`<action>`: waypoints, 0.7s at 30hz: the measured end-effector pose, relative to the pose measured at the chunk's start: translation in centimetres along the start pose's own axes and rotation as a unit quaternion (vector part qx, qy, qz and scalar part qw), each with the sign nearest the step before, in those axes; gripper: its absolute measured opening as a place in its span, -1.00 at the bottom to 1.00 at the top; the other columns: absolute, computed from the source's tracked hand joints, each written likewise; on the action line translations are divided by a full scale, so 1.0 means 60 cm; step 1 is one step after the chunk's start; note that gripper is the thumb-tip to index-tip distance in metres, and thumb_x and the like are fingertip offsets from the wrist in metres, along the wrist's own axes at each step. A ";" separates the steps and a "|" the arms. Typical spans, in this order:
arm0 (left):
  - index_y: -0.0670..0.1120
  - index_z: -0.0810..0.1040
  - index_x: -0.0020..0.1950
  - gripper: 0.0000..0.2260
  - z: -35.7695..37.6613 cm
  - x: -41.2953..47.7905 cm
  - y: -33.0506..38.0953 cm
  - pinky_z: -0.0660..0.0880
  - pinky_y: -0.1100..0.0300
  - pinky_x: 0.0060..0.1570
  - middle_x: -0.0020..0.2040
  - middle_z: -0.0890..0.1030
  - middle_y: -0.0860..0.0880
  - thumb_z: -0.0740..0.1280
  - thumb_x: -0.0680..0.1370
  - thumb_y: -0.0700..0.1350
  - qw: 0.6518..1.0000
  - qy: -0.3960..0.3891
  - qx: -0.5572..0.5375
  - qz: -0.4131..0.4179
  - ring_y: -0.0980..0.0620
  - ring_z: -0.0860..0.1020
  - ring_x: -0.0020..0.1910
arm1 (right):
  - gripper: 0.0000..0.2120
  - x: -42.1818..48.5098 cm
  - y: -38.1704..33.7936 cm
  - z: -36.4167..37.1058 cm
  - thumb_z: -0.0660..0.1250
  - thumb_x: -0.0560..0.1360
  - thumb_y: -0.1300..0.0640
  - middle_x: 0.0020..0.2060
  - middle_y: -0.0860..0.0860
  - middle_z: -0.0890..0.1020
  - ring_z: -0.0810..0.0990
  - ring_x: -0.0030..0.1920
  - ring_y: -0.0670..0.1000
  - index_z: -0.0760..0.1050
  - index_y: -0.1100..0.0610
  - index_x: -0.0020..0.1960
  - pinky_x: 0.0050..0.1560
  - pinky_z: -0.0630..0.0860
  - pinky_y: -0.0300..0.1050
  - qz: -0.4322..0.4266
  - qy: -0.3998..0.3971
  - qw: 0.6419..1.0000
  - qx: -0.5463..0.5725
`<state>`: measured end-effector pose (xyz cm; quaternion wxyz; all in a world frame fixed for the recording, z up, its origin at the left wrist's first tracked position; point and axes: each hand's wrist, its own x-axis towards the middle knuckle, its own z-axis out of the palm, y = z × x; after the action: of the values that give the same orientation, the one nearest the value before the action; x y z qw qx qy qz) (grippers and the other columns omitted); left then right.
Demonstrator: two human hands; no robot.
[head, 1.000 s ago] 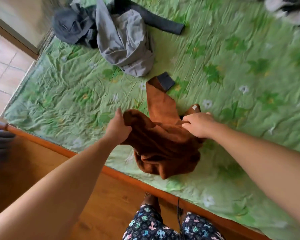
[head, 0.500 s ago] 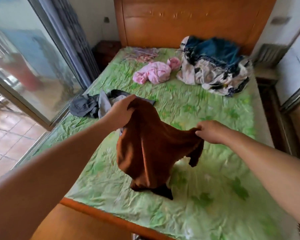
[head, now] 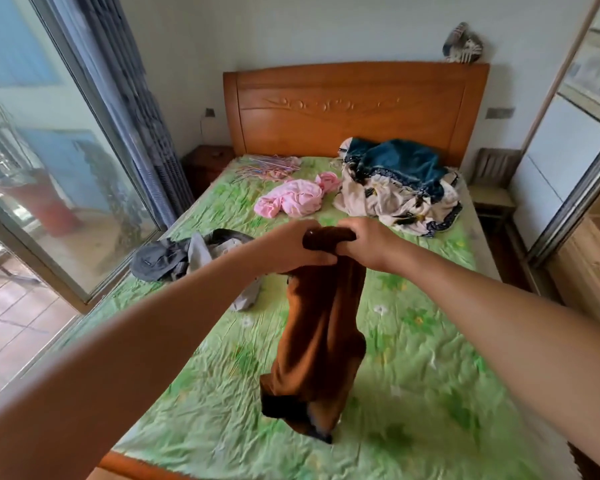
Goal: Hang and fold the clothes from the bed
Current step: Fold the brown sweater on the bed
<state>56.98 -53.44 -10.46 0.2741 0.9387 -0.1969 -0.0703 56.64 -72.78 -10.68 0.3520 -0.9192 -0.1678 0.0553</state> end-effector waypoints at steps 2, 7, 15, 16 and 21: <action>-0.07 0.64 0.07 -0.65 0.021 -0.004 -0.014 0.58 0.16 -0.06 -0.07 0.71 -0.01 0.61 0.37 0.01 0.996 -0.076 -0.027 -0.027 0.08 0.66 -0.11 | -0.68 -0.006 -0.015 -0.013 0.36 0.50 0.21 -0.26 -0.19 0.48 0.48 -0.21 -0.12 0.39 -0.16 -0.26 -0.29 0.31 -0.31 -0.013 0.018 1.000 0.017; -0.18 0.65 -0.02 -0.74 0.081 -0.001 -0.049 0.60 0.05 -0.07 -0.16 0.70 -0.04 0.59 0.34 -0.20 0.993 -0.050 -0.101 -0.023 0.09 0.61 -0.17 | -0.81 -0.016 -0.028 -0.076 0.34 0.45 0.21 -0.27 -0.08 0.51 0.50 -0.21 -0.03 0.47 -0.06 -0.23 -0.17 0.38 -0.11 -0.011 0.098 0.991 0.086; -0.23 0.59 0.00 -0.75 0.065 0.012 -0.070 0.49 0.11 -0.17 -0.15 0.64 -0.11 0.50 0.40 -0.16 0.995 -0.045 0.082 -0.029 0.00 0.62 -0.18 | -0.77 -0.073 0.046 -0.179 0.42 0.51 -0.06 -0.28 -0.11 0.56 0.57 -0.15 0.00 0.47 0.01 -0.23 -0.17 0.33 -0.08 0.010 0.212 0.973 -0.089; -0.24 0.58 0.02 -0.69 0.065 0.012 -0.072 0.49 0.09 -0.15 -0.11 0.63 -0.14 0.49 0.38 -0.10 0.994 -0.048 0.098 -0.028 -0.07 0.62 -0.12 | -0.76 -0.079 0.057 -0.186 0.42 0.52 -0.07 -0.29 -0.10 0.56 0.58 -0.15 0.03 0.47 0.00 -0.24 -0.16 0.33 -0.08 0.009 0.221 0.969 -0.108; -0.08 0.55 -0.15 -0.68 0.075 0.019 -0.052 0.33 0.21 -0.18 -0.20 0.53 0.02 0.33 0.23 0.10 0.999 -0.046 0.008 0.024 0.09 0.48 -0.23 | -0.86 -0.111 0.092 -0.207 0.39 0.53 0.05 -0.16 0.06 0.63 0.60 -0.04 0.15 0.57 0.12 -0.10 -0.06 0.47 0.01 0.043 0.227 0.960 -0.159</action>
<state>57.96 -53.66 -15.94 0.2592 0.9316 -0.2322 -0.1053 54.64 -86.74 -5.17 0.2277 -0.9580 -0.0508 -0.1668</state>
